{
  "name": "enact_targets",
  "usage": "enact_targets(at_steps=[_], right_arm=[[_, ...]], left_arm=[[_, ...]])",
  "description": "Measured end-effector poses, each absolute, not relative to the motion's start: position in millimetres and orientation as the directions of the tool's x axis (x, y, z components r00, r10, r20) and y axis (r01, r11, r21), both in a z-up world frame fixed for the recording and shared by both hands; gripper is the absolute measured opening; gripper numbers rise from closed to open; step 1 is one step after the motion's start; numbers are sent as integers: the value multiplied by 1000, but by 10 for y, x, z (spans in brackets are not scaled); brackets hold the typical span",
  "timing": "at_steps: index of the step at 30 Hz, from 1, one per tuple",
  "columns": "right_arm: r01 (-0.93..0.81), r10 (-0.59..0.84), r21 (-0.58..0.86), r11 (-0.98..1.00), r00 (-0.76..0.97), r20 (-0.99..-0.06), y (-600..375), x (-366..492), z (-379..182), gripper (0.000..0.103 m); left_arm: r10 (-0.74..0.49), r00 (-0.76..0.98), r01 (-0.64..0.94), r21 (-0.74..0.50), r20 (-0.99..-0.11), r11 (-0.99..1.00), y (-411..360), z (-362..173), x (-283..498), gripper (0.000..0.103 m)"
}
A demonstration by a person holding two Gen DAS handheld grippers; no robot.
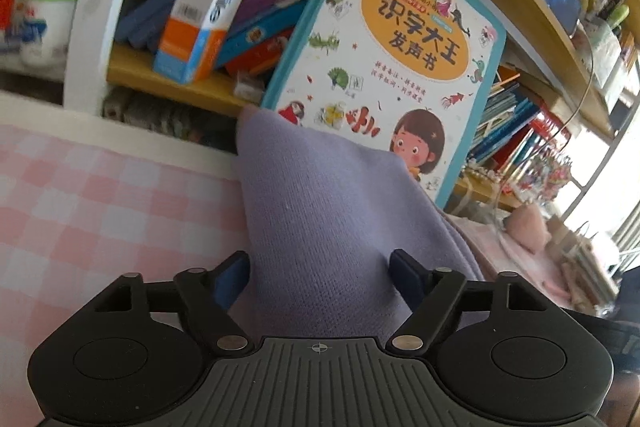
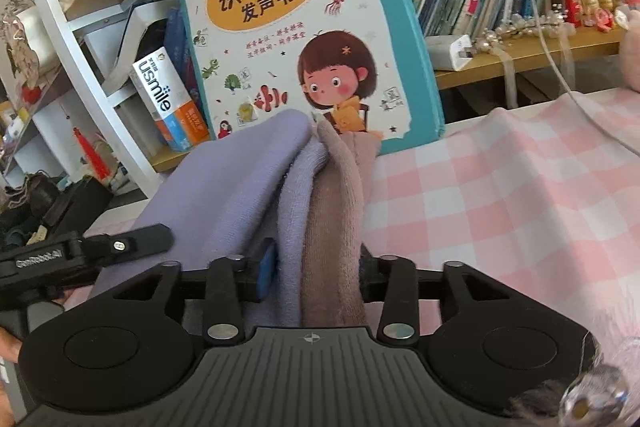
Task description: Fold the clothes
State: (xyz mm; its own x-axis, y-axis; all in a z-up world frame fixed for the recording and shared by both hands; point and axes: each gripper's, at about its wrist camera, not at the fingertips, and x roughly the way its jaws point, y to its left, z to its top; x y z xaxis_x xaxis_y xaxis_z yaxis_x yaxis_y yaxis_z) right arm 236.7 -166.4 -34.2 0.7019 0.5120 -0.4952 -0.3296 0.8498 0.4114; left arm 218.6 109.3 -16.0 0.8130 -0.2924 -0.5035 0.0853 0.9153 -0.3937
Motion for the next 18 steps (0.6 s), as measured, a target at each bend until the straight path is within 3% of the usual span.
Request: enact_targets(at_steps=[7,11,18], right_arm=[[-321,487,394,861,741,-463,-1759,2140,-206,52],[-325,449,327,887,771,-452,-1744,1909,-107,65],[-337,395,206,919,792,-466,-1676,1416,-27,73]], left_arm=[[-248,859,111,-309,-448,945,930,85,1867,90],[-243,858,137,-255,-453,957,772,117,1637,93],[-200,858,131,-175,-473,976,537,66,1178,97]])
